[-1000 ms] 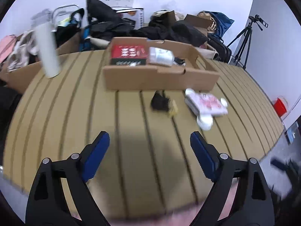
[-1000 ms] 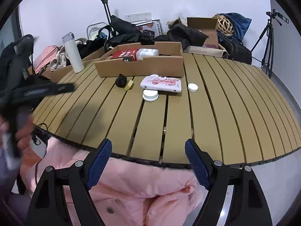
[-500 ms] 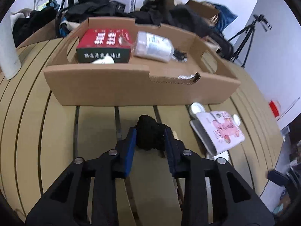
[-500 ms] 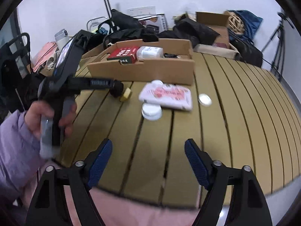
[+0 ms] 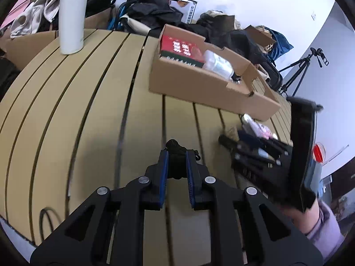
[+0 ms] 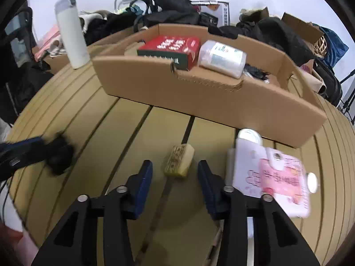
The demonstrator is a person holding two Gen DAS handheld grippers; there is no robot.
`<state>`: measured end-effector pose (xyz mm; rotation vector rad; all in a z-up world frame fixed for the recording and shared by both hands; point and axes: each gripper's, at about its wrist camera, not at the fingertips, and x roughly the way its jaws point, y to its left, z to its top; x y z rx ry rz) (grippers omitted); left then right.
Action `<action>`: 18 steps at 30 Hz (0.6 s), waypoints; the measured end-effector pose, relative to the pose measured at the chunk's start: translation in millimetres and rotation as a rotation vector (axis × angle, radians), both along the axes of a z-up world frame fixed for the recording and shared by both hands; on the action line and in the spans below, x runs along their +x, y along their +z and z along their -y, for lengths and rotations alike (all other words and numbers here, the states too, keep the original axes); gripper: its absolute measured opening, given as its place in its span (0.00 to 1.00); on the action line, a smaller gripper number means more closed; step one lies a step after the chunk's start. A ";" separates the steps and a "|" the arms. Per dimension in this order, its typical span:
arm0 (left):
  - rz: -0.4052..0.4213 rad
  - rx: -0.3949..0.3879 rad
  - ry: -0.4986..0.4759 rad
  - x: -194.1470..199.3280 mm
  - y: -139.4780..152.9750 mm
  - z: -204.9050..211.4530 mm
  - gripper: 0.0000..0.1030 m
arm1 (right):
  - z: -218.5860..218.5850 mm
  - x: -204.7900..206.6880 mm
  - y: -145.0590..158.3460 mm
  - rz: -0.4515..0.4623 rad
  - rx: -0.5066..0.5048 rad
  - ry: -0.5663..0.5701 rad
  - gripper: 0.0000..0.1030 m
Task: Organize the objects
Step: 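Grasp a small black item with the left gripper while the right grasps the yellow box, then place the black item and yellow box into the cardboard box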
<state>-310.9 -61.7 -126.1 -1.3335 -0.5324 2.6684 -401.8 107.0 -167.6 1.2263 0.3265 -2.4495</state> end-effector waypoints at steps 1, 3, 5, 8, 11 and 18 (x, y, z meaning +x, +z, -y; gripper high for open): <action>0.003 -0.006 0.000 2.5 -0.1 1.2 0.12 | 0.9 0.4 -0.1 -0.005 0.004 -0.007 0.35; 0.003 -0.016 0.004 6.5 3.2 1.5 0.12 | -2.1 0.3 1.3 -0.008 0.021 -0.019 0.27; -0.013 -0.018 0.003 14.8 15.2 -0.5 0.12 | -7.7 3.3 5.4 0.025 -0.009 -0.016 0.25; -0.077 -0.043 -0.016 33.2 44.3 -8.4 0.12 | -18.2 25.4 27.5 -0.007 -0.026 -0.010 0.25; -0.137 -0.087 -0.028 61.0 79.9 -17.3 0.12 | -36.1 58.7 56.5 -0.043 -0.062 -0.003 0.25; -0.127 -0.122 -0.048 123.7 121.5 -33.7 0.12 | -99.6 161.5 127.8 -0.096 -0.153 -0.011 0.25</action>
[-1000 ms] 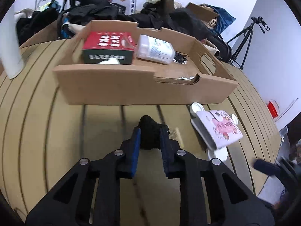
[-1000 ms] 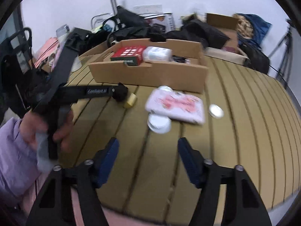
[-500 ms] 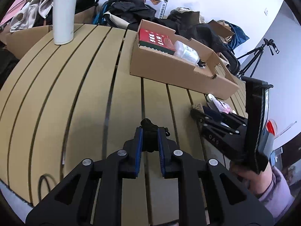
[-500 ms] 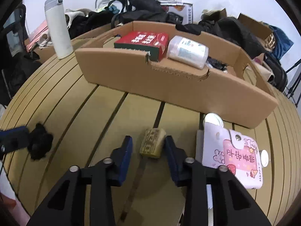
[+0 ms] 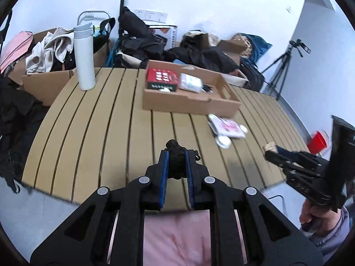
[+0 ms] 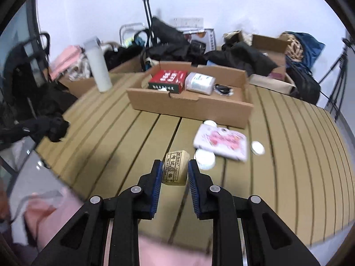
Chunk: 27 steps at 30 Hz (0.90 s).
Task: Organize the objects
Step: 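Place the black item and yellow box into the cardboard box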
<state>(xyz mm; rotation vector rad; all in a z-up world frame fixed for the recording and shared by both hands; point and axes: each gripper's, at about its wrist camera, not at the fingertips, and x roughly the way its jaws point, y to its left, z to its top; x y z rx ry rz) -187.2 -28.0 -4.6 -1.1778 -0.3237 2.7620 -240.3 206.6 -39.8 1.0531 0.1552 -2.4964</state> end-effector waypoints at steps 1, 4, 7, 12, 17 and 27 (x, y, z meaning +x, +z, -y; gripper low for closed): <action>-0.006 0.003 -0.017 10.8 6.3 -4.8 0.12 | -6.4 14.1 8.0 -0.018 0.007 -0.004 0.25; -0.044 -0.001 -0.059 32.5 22.4 -18.0 0.12 | -27.9 53.2 27.9 -0.066 -0.014 -0.041 0.25; -0.071 0.002 -0.080 40.1 30.8 -24.7 0.12 | -43.4 74.0 35.8 -0.069 -0.065 -0.087 0.25; -0.068 -0.003 -0.087 39.0 33.7 -27.9 0.11 | -40.3 76.6 40.4 -0.088 -0.067 -0.079 0.25; -0.080 -0.043 -0.125 13.1 70.8 -21.9 0.11 | -35.3 60.9 59.4 -0.105 -0.095 -0.052 0.25; 0.034 -0.069 -0.177 -139.6 181.6 -0.5 0.11 | -24.7 -79.8 213.7 -0.036 -0.163 0.173 0.25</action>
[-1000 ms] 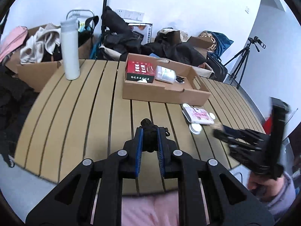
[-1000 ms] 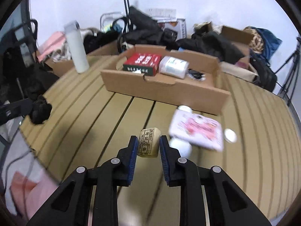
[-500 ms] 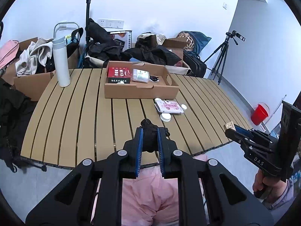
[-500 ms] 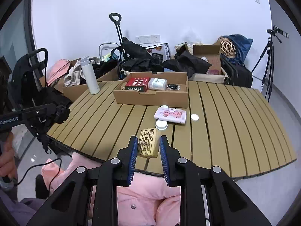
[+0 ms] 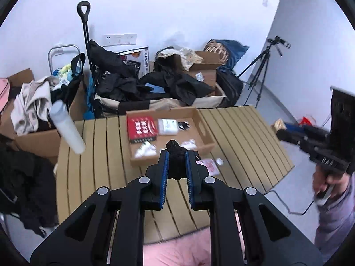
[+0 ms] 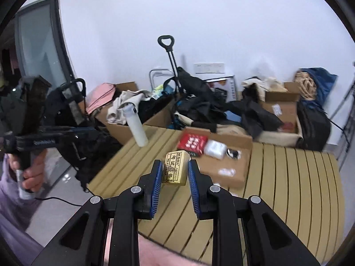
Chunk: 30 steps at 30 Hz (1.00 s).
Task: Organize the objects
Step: 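Place the black item and yellow box into the cardboard box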
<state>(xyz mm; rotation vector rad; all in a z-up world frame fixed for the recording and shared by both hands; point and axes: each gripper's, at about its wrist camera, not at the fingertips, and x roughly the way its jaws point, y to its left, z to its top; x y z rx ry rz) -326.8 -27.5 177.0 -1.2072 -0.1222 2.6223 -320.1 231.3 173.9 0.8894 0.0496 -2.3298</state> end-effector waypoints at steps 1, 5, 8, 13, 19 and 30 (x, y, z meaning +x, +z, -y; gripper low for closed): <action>0.017 -0.004 0.004 -14.9 -1.1 -0.8 0.11 | 5.7 -16.5 5.6 0.021 0.008 0.010 0.25; 0.095 -0.026 0.042 -88.6 -27.2 -0.9 0.12 | 36.4 -97.9 3.4 0.129 0.015 0.034 0.25; 0.190 -0.037 0.074 -148.0 -73.0 -4.7 0.12 | 58.4 -154.1 -29.1 0.202 0.016 0.010 0.25; 0.404 0.031 0.107 -212.6 -191.5 -16.4 0.12 | 84.2 -239.7 -147.4 0.427 0.034 -0.059 0.25; 0.542 0.062 0.114 -229.3 -287.4 -32.7 0.14 | 101.4 -281.2 -272.3 0.599 0.096 -0.146 0.26; 0.322 -0.057 0.131 -206.0 -205.0 -8.7 0.67 | 80.3 -270.0 -227.3 0.528 0.092 -0.218 0.71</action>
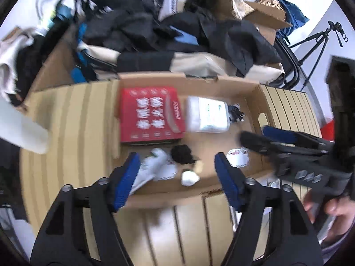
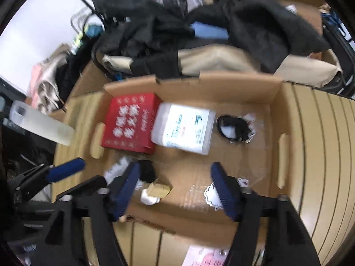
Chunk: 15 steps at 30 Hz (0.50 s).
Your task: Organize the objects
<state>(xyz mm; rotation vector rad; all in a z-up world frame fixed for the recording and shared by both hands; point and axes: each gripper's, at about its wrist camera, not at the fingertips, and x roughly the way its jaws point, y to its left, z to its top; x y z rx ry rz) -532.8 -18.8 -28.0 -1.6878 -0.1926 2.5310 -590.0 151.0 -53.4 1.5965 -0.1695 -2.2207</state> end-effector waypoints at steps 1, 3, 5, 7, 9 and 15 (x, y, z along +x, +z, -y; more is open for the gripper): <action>-0.002 -0.014 0.005 7.2 12.5 5.2 0.69 | -4.6 5.0 9.2 -0.006 -0.002 -0.004 0.71; -0.002 -0.054 0.010 19.8 33.4 13.6 0.76 | -14.7 20.1 32.2 -0.020 0.020 0.000 0.71; -0.007 -0.117 0.018 40.8 57.2 23.2 0.81 | -26.2 37.6 54.2 -0.045 0.057 0.005 0.71; -0.014 -0.169 0.028 62.2 77.3 32.5 0.85 | -44.1 60.9 82.4 -0.082 0.079 0.014 0.71; -0.020 -0.210 0.042 87.8 97.0 44.3 0.86 | -61.9 83.5 104.9 -0.107 0.097 0.023 0.71; -0.058 -0.199 0.102 146.9 141.6 62.5 0.91 | -98.7 144.0 150.9 -0.184 0.140 0.014 0.78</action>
